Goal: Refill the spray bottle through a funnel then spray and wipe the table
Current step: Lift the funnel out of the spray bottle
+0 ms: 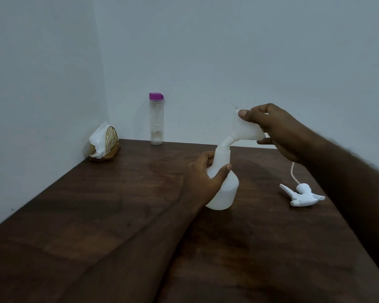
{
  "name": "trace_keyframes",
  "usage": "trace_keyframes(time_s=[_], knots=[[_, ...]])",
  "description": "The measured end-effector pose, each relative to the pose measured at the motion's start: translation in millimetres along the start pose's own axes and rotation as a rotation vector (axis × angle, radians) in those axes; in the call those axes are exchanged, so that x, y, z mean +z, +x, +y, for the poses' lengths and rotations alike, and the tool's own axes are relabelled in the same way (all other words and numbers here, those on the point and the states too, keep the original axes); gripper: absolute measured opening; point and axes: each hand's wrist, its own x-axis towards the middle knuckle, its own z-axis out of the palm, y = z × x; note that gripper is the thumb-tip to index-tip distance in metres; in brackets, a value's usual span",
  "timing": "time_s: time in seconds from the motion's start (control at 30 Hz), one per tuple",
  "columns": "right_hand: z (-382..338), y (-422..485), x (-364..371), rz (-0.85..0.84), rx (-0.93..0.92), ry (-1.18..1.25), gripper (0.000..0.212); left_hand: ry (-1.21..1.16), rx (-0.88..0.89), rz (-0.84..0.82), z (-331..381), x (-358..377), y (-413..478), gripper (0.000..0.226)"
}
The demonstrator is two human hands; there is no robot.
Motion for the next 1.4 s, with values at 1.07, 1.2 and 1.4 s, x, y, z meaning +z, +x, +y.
trace_keyframes(time_s=[1.07,1.2,1.4], knots=[[-44.3,-21.8,40.4,0.121,-0.247,-0.459,0.043,-0.343,0.167,0.567,13.0,-24.6,9.1,0.013],[-49.3,-19.2,38.7,0.158,-0.405,-0.457,0.022,-0.388,0.13,0.62,9.4,-29.0,14.0,0.01],[-59.9,-1.2,51.9,0.144,-0.46,-0.525,0.01,-0.335,0.002,0.513,-13.3,-40.8,28.9,0.014]])
